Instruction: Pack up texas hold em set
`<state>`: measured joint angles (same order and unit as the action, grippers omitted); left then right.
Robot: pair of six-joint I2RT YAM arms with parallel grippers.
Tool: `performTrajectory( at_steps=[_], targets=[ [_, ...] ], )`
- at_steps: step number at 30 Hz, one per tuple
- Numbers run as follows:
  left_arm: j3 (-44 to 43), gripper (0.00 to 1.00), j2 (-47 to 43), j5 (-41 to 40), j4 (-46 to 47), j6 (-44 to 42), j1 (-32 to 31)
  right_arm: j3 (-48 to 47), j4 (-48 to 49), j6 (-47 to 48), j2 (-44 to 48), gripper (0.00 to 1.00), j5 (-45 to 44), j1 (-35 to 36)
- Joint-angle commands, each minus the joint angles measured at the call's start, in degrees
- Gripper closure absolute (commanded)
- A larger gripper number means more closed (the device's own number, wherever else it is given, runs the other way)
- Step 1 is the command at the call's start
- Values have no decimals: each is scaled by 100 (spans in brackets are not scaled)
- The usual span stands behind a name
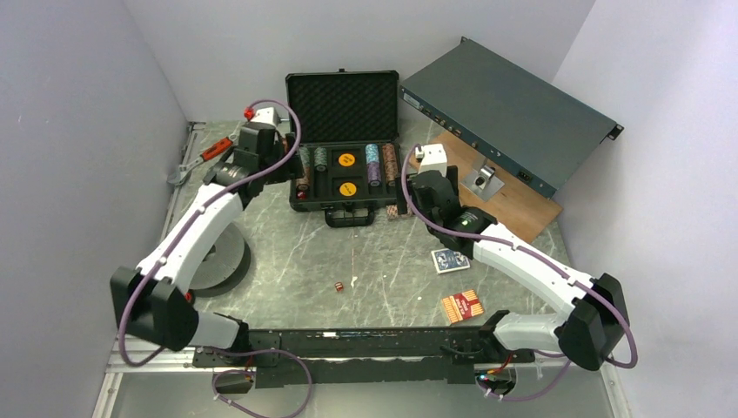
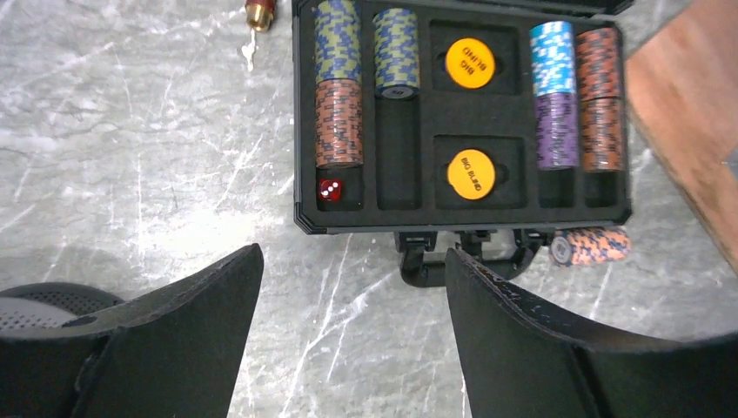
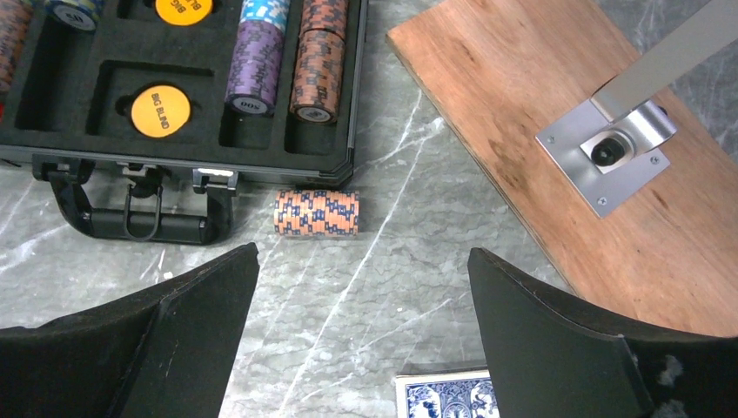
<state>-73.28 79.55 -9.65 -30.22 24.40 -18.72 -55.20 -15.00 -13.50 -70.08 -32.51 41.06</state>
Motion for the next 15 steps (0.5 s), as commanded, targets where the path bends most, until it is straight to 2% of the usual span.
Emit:
performTrajectory(
  at_steps=[1,7,11,15],
  targets=[
    [-34,18,-675,101,-473,-339,-21,-182,-75,-42,-146,5,55,-19],
    [-145,13,-1307,-247,-1228,-912,-21,-229,-73,4,-404,2,342,-19],
    [480,13,-1738,-657,-1082,-1115,-23,-362,-150,-7,-797,0,691,-19],
    [805,14,-1846,-651,-1028,-1239,-26,-622,-411,-121,-1381,0,789,-19]
  ],
)
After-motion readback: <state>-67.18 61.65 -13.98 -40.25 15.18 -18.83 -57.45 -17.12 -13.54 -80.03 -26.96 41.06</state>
